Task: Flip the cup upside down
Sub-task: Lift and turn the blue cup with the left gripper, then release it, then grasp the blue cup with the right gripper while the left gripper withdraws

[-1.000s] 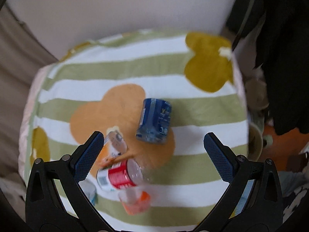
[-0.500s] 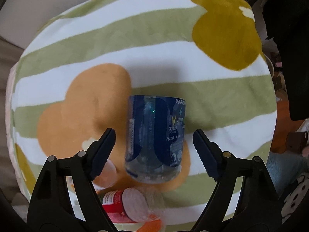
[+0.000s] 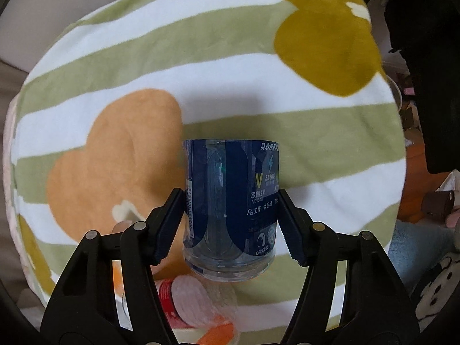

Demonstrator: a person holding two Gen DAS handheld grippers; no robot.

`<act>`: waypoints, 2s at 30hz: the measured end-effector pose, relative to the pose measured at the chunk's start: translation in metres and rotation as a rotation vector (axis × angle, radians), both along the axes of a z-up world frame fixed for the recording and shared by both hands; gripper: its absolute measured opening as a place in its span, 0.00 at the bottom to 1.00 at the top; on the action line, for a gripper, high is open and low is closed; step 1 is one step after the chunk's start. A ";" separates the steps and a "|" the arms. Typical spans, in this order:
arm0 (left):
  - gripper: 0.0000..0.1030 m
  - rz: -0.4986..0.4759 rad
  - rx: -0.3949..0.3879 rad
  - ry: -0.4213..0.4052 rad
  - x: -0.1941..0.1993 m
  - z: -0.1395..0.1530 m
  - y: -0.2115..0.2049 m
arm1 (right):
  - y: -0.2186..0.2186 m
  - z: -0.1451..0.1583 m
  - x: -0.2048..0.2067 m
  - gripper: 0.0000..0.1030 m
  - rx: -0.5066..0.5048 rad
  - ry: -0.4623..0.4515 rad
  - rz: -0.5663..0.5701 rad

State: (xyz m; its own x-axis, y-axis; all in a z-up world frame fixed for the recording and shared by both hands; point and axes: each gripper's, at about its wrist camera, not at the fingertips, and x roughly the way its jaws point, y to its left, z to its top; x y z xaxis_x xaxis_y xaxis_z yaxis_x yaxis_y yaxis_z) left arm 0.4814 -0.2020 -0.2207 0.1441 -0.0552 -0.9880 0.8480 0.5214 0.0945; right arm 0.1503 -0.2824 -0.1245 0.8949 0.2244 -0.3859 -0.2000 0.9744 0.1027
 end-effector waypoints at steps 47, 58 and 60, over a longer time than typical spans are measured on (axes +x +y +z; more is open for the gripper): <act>0.99 0.226 -0.022 -0.212 -0.244 0.021 0.178 | 0.066 0.081 -0.105 1.00 -0.131 -0.166 0.329; 0.99 0.716 -0.352 -0.317 -0.350 0.042 0.256 | 0.198 0.024 0.001 1.00 -0.739 0.033 1.042; 0.99 0.779 -0.350 -0.347 -0.372 0.033 0.264 | 0.221 0.000 0.009 1.00 -0.845 0.063 1.112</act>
